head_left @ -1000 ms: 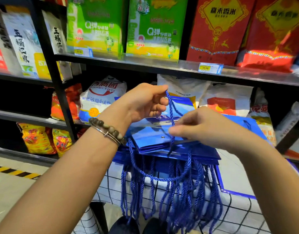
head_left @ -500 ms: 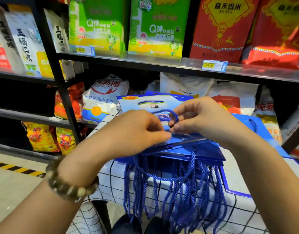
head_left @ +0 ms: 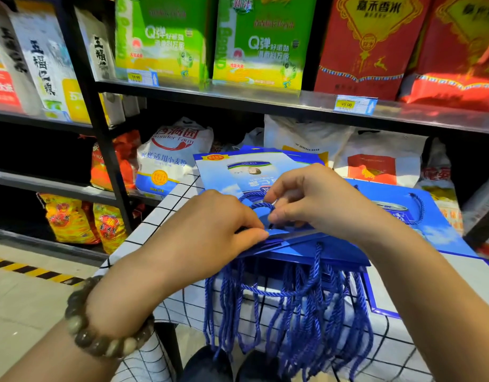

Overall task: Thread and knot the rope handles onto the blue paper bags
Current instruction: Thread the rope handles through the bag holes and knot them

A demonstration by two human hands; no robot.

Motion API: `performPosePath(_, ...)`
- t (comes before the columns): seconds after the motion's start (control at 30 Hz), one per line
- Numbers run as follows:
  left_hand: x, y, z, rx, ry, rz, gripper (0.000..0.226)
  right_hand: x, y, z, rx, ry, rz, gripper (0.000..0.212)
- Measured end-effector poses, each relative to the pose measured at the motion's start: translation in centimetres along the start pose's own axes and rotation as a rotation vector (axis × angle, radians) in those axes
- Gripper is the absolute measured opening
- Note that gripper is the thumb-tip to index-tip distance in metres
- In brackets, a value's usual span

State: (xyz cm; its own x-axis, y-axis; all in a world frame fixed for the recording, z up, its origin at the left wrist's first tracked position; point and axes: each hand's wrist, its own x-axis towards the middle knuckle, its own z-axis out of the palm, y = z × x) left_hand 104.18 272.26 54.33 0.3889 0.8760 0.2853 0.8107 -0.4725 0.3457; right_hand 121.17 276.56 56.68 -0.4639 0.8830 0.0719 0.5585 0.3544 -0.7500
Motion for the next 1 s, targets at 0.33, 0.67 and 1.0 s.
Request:
performPosePath(0.33, 0.0, -0.6, 0.9, 0.116, 0.357, 0.146, 0.017, 1.0, -0.6, -0.6, -0.493, -0.141, -0.196, 0.016)
performPosePath(0.67, -0.2, 0.9, -0.4, 0.246, 0.274, -0.047, 0.014, 1.3, 0.5, 0.2, -0.441, -0.184, -0.240, 0.039)
performPosePath(1.0, 1.2, 3.7, 1.6, 0.698, 0.111, -0.284, 0.016, 1.2, -0.1, 1.0, -0.335, -0.137, -0.201, 0.030)
